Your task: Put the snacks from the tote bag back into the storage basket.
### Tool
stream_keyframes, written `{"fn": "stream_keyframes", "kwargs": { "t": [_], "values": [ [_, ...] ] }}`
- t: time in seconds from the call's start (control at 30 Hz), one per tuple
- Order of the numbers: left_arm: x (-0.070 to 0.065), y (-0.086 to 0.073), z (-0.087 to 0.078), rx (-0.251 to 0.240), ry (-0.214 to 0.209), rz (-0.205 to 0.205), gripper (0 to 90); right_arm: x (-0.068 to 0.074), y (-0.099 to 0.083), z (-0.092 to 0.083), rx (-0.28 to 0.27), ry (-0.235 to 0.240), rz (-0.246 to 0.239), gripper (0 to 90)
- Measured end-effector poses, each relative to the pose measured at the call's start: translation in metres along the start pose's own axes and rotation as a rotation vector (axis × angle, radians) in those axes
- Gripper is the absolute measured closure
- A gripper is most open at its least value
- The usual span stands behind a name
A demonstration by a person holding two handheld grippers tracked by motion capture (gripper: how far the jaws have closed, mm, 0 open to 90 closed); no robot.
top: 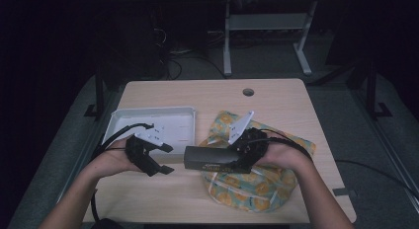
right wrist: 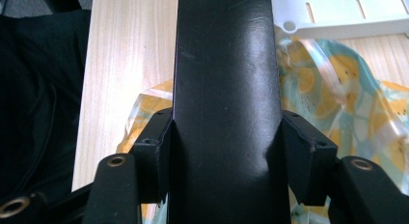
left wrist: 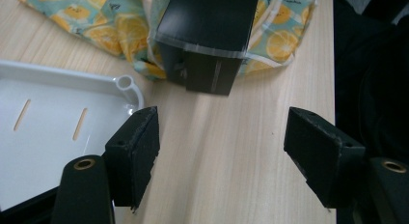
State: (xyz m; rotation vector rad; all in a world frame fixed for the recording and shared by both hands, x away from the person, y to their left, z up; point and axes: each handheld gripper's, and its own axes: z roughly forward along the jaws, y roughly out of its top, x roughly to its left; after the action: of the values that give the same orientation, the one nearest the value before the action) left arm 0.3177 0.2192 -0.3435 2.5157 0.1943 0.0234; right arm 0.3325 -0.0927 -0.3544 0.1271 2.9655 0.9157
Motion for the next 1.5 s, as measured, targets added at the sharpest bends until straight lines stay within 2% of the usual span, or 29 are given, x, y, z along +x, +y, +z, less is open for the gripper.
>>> {"fn": "stream_keyframes", "kwargs": {
  "t": [0.13, 0.33, 0.47, 0.9, 1.03, 1.13, 1.5],
  "values": [
    [0.0, 0.01, -0.001, 0.023, 0.003, 0.022, 28.4, 0.001, 0.009, 0.005, 0.008, 0.005, -0.018, 42.1],
    [0.004, 0.02, 0.001, 0.062, 0.011, 0.031, 28.5, -0.001, 0.019, 0.013, 0.033, 0.013, -0.037, 42.1],
    [0.006, 0.027, 0.007, 0.103, 0.016, 0.037, 29.4, -0.003, 0.026, 0.018, 0.043, 0.027, -0.041, 42.1],
    [0.002, 0.051, 0.025, 0.16, -0.001, 0.098, 31.8, -0.001, 0.044, 0.026, 0.044, 0.038, -0.074, 42.1],
    [0.001, 0.057, 0.03, 0.166, -0.006, 0.104, 32.9, -0.001, 0.047, 0.025, 0.038, 0.033, -0.076, 42.1],
    [0.001, 0.061, 0.035, 0.189, -0.006, 0.105, 34.1, -0.001, 0.048, 0.025, 0.036, 0.031, -0.083, 42.1],
    [0.002, 0.062, 0.044, 0.218, -0.005, 0.098, 38.5, -0.001, 0.05, 0.025, 0.026, 0.033, -0.093, 42.1]
  ]
}}
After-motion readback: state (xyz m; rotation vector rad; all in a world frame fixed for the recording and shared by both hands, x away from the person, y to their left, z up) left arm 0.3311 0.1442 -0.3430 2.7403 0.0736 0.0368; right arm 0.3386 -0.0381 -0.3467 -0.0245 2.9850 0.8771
